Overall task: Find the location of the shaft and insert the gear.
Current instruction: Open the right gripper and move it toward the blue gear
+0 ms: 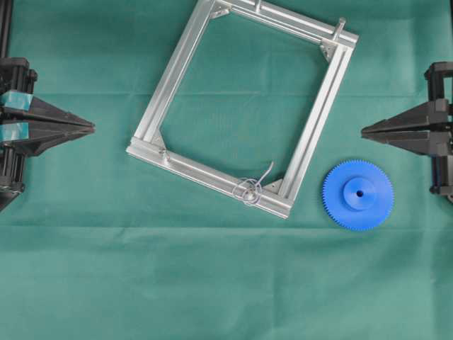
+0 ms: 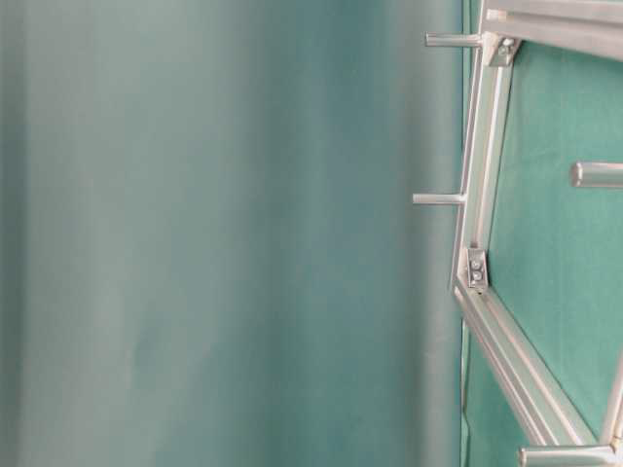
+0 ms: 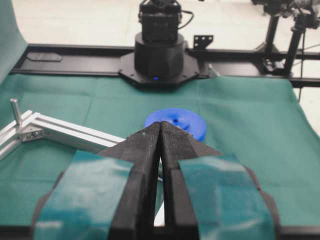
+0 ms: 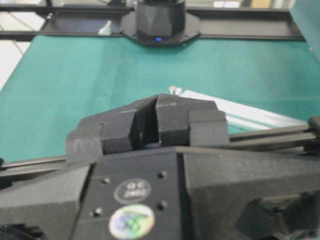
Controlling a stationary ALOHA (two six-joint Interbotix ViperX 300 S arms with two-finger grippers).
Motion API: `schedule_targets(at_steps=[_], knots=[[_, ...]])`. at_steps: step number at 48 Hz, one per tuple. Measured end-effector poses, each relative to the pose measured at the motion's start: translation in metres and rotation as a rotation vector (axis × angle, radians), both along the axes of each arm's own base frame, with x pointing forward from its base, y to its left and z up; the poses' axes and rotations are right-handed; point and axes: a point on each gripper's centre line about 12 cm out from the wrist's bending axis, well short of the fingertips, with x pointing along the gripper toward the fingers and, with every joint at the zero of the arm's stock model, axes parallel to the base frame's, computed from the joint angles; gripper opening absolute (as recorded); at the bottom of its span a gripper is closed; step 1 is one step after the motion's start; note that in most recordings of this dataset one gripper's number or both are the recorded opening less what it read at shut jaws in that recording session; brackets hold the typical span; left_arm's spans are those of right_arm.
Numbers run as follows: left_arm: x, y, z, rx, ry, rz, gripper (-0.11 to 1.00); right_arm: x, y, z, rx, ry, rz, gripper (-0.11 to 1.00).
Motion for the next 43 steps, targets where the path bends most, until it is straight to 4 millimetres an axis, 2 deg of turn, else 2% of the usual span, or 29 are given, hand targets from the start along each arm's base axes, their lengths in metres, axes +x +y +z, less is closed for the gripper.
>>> schedule_targets(at_steps=[2, 4, 8, 13, 18, 32, 43], knots=[[0.0, 0.0, -0.001, 0.0, 0.002, 0.002, 0.02, 0.0, 0.0, 0.0, 0.0, 0.0, 0.0, 0.07], [0.0, 0.0, -0.001, 0.002, 0.002, 0.001, 0.02, 0.0, 0.0, 0.0, 0.0, 0.0, -0.002, 0.16], [0.0, 0.0, -0.001, 0.0, 0.003, 0.0, 0.02, 0.0, 0.0, 0.0, 0.003, 0.002, 0.0, 0.37], [0.0, 0.0, -0.001, 0.0, 0.005, 0.0, 0.02, 0.0, 0.0, -0.001, 0.014, 0.005, -0.002, 0.72], [0.0, 0.0, -0.001, 0.001, 0.005, 0.0, 0.02, 0.0, 0.0, -0.001, 0.014, 0.009, -0.002, 0.91], [0.0, 0.0, -0.001, 0.0, 0.006, 0.001, 0.02, -0.001, 0.0, -0.004, 0.024, 0.064, -0.005, 0.91], [0.0, 0.0, -0.002, 0.001, 0.012, 0.001, 0.02, -0.006, 0.001, -0.011, 0.107, 0.261, -0.029, 0.91]])
